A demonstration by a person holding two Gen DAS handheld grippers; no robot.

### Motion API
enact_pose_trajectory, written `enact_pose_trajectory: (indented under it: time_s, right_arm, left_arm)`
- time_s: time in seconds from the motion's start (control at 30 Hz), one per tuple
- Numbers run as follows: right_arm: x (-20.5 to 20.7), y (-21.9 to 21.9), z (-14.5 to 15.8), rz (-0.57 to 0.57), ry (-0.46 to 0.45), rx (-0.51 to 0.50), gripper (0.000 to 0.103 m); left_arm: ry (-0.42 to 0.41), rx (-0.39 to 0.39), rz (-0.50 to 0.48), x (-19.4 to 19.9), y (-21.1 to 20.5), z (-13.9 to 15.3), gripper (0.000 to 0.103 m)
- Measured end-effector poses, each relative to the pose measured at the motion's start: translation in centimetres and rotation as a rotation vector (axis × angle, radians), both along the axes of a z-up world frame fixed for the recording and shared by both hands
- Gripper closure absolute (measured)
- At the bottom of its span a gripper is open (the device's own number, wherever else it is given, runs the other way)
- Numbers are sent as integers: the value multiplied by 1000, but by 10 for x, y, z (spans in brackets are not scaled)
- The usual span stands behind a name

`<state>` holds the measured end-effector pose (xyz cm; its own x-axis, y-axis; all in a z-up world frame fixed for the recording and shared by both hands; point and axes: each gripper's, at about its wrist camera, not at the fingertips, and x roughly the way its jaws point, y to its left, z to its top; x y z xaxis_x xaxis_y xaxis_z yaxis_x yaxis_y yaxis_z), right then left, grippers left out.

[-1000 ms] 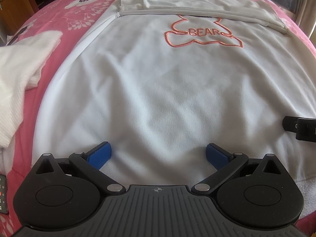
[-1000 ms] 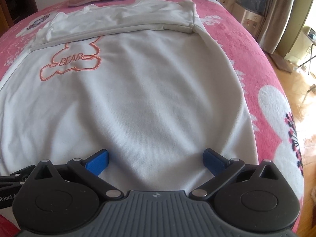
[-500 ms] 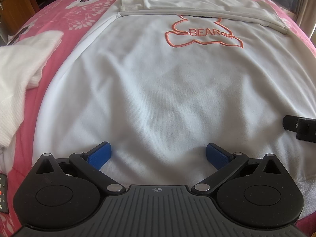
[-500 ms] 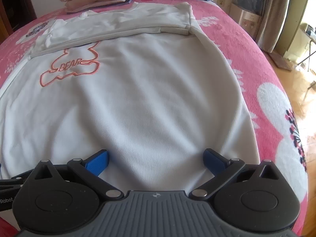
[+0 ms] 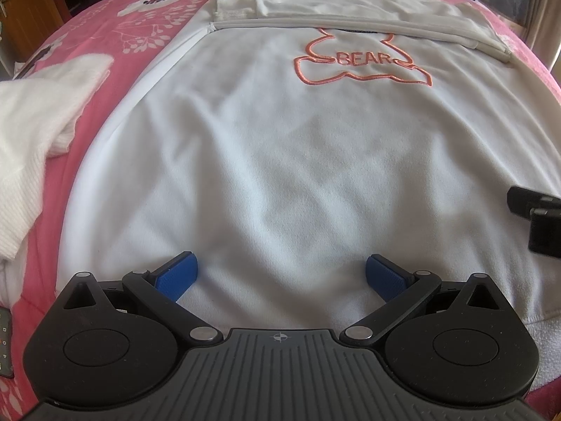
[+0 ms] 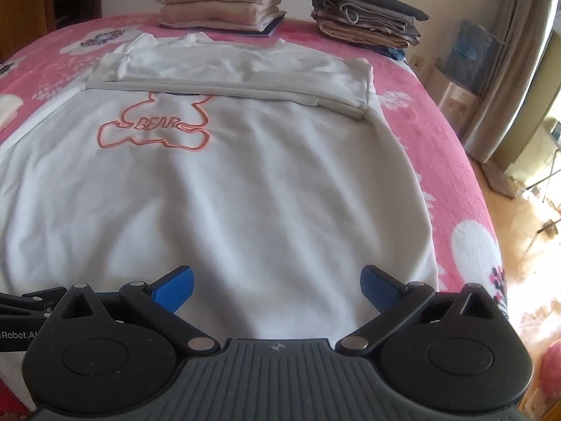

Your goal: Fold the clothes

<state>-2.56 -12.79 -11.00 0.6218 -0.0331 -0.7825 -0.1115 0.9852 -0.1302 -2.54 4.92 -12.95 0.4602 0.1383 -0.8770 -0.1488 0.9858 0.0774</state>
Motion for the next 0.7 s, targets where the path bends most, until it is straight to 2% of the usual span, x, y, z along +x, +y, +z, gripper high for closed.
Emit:
enact_pose_trajectory:
  time_s: [0.17, 0.7]
  right_arm:
    - [-3, -2, 8, -5, -42, 41, 0]
    - [3, -8, 1, -55, -11, 128, 5]
  left_arm:
    - [-5, -2, -1, -1, 0, 0, 0]
    - [-30, 8, 17, -5, -4, 1, 0]
